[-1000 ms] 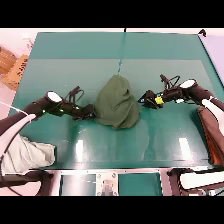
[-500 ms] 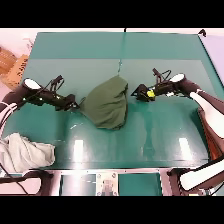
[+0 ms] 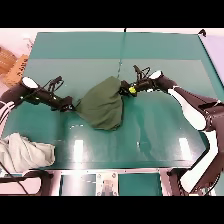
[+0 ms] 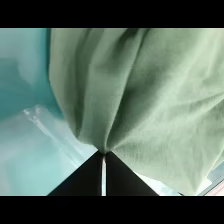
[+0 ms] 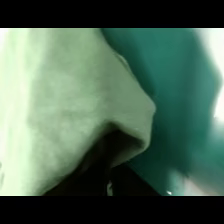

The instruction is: Fold the shirts.

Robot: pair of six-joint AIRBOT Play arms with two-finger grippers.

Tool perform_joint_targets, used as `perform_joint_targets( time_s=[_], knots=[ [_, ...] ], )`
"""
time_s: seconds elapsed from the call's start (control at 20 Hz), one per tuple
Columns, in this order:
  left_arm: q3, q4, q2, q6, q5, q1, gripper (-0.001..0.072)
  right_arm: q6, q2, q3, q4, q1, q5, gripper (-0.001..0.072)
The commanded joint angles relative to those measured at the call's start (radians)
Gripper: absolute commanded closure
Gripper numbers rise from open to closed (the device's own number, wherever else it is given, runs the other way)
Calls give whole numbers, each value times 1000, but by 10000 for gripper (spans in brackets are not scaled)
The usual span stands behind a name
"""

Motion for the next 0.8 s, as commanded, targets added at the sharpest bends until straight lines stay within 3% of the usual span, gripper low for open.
perform_joint_targets(
  time_s=[0.0, 0.2, 0.45, 0.75],
  knots=[
    [102, 121, 10, -43, -88, 1, 687, 50, 24, 95, -127, -55, 146, 698],
    [352, 207, 125, -103, -103, 1, 688, 129, 233, 213, -342, -210, 268, 697],
    [710, 146, 304, -102, -107, 1, 687, 122, 538, 378, -343, -297, 327, 698],
    [1046, 75, 462, -67, -142, 1, 687, 122, 850, 512, -389, -303, 291, 697]
  ],
)
